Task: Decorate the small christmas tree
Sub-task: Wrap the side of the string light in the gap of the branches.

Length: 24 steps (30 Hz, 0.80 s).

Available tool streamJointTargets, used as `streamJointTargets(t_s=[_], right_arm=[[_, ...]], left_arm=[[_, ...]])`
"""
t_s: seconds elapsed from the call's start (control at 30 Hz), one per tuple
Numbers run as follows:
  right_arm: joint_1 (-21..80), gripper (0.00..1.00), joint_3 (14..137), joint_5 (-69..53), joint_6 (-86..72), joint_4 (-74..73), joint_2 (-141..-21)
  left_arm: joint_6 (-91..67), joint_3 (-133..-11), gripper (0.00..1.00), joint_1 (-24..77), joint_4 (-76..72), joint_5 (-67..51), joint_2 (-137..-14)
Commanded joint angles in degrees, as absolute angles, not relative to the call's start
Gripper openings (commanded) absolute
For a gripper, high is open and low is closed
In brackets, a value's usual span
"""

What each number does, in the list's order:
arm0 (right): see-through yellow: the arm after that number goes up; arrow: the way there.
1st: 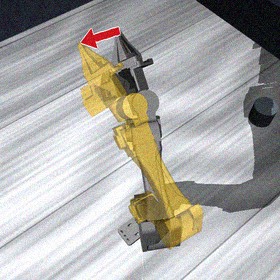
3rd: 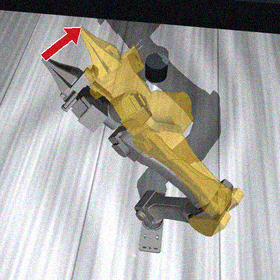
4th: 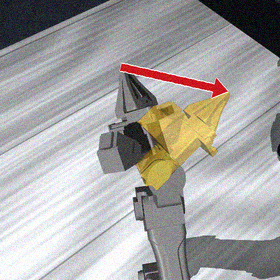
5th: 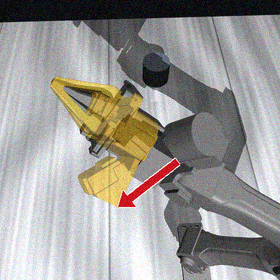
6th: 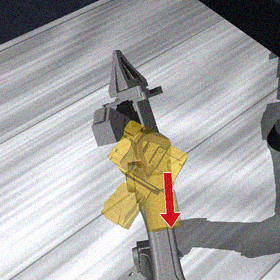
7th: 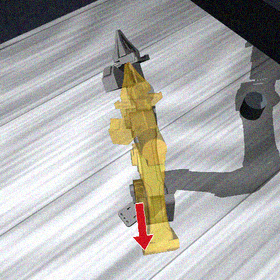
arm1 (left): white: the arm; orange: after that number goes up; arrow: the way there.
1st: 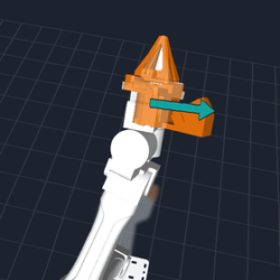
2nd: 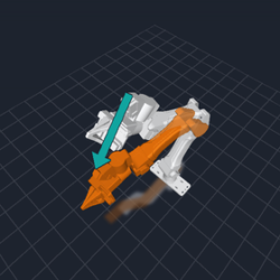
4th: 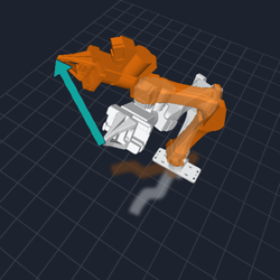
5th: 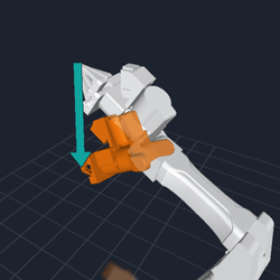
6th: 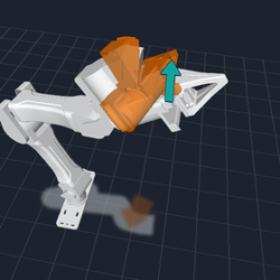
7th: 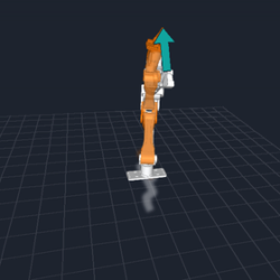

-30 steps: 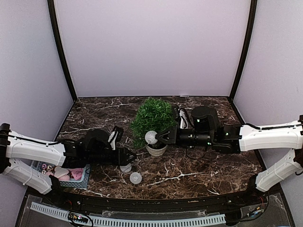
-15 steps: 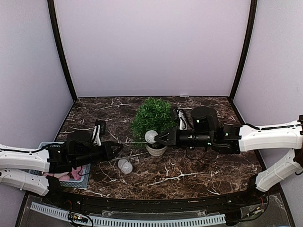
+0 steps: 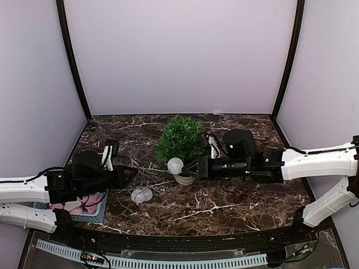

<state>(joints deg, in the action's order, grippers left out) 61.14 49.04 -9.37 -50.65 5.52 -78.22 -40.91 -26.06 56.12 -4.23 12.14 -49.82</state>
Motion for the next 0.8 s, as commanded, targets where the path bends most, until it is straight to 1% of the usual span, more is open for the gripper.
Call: streamJointTargets(t_s=[0.0,0.13,0.33,0.43,0.53,0.6,0.77], right_arm=[[61.2,0.27,49.5,-7.2,-48.2,2.8,-74.9],[61.2,0.38,49.8,-4.7,-46.9,1.2,-72.4],[61.1,0.45,49.2,-2.5,-46.6,1.1,-70.7],[61.1,0.47,48.8,-2.3,-46.7,1.8,-70.7],[61.1,0.47,48.7,-2.1,-46.8,2.2,-70.7],[61.1,0.47,48.7,-2.0,-46.8,2.2,-70.8],[61.1,0.49,48.5,-1.6,-46.8,2.4,-70.6]], left_arm=[[-36.6,-29.3,0.00,55.8,-0.5,14.3,-50.3],[-33.1,-29.5,0.00,55.8,-3.1,10.8,-50.0],[-29.6,-28.2,0.00,55.8,-7.1,3.6,-47.4],[-29.8,-25.8,0.00,55.8,-9.0,0.8,-44.4],[-29.9,-24.9,0.00,55.8,-7.3,0.2,-41.9],[-29.9,-25.0,0.00,55.8,-5.8,-3.0,-41.2],[-30.4,-25.4,0.00,55.8,-3.7,-6.5,-41.3]])
